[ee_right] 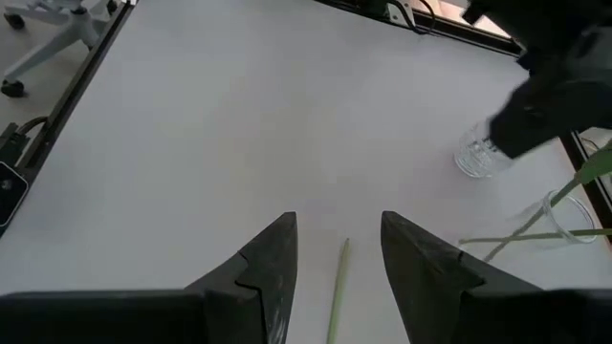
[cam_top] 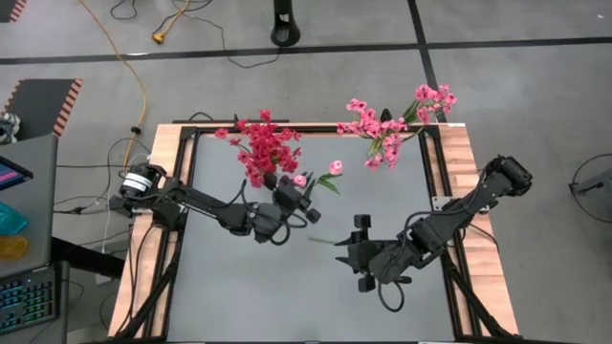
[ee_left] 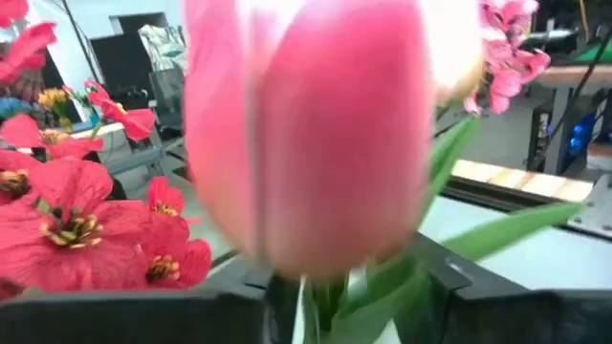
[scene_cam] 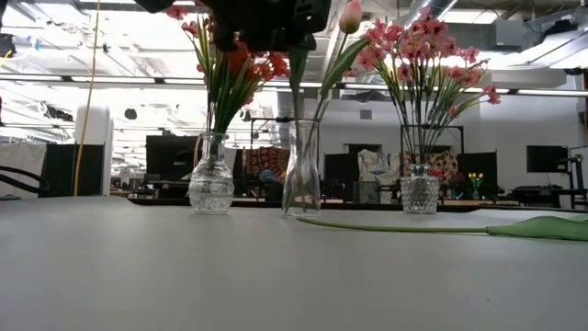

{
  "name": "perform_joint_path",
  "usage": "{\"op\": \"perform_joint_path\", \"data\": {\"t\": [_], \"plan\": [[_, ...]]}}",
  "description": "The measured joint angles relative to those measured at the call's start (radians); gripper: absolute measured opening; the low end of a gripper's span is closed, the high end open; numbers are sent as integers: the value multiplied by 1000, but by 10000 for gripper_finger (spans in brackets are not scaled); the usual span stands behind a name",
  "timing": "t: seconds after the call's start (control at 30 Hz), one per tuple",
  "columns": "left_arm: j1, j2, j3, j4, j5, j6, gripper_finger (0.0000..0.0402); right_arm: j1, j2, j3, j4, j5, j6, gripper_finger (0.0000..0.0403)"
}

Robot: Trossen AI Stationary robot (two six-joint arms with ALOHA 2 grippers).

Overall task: Sort flowers into vase by color
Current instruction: Put the pink flower into the bottom transparent vase

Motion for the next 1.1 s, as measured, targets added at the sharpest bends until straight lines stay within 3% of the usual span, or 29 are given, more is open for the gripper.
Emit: {"op": "perform_joint_path", "data": {"t": [0.17, 0.33, 0.53, 0.8, 1.1], "plan": [[-53, 0, 0, 3, -85, 102, 150, 0, 0, 0, -1, 0, 0, 177], [-124, 0, 0, 3, -167, 201, 152, 0, 0, 0, -2, 0, 0, 177], [-217, 0, 0, 3, -174, 221, 151, 1, 0, 0, -32, -18, 21, 177], [-327, 0, 0, 0, -171, 176, 151, 8, -1, 0, -218, -59, 252, 177], [-381, 0, 0, -106, -94, 55, 151, 68, 54, 1, -457, -138, 544, 177]]}}
